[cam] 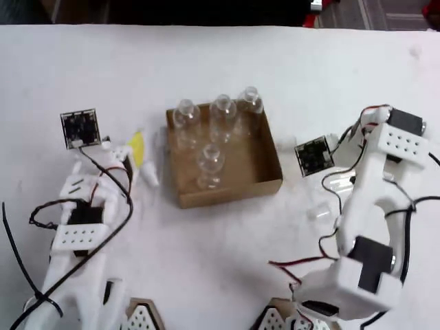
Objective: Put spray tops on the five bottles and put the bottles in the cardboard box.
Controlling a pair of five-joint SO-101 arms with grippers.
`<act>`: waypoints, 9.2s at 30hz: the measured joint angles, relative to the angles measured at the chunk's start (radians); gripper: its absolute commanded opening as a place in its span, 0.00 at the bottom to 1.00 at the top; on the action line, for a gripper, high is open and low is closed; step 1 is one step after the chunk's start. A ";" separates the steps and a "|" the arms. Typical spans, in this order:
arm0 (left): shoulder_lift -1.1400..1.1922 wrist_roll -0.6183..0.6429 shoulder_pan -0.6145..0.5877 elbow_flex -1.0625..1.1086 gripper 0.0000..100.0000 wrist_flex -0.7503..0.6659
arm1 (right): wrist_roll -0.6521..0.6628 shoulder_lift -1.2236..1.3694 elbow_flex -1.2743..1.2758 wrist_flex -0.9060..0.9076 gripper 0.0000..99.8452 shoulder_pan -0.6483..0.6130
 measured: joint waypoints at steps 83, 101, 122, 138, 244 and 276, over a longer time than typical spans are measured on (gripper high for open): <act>0.000 -0.011 0.098 0.037 0.23 -0.002 | -1.712 -0.617 0.196 -0.310 0.02 -0.577; 0.000 -0.011 0.098 0.037 0.23 -0.002 | -2.186 -0.865 0.994 -1.128 0.02 -0.571; 0.000 -0.011 0.098 0.037 0.23 -0.002 | -1.989 -0.868 1.188 -1.307 0.03 -0.694; 0.000 -0.011 0.098 0.037 0.23 -0.002 | -1.989 -0.876 1.188 -1.307 0.15 -0.717; 1.281 0.404 -0.091 -1.359 0.08 0.950 | -2.217 -0.580 1.042 -1.194 0.14 -0.232; 1.281 0.410 -0.044 -1.359 0.05 0.988 | -2.211 -0.580 1.042 -1.194 0.14 -0.232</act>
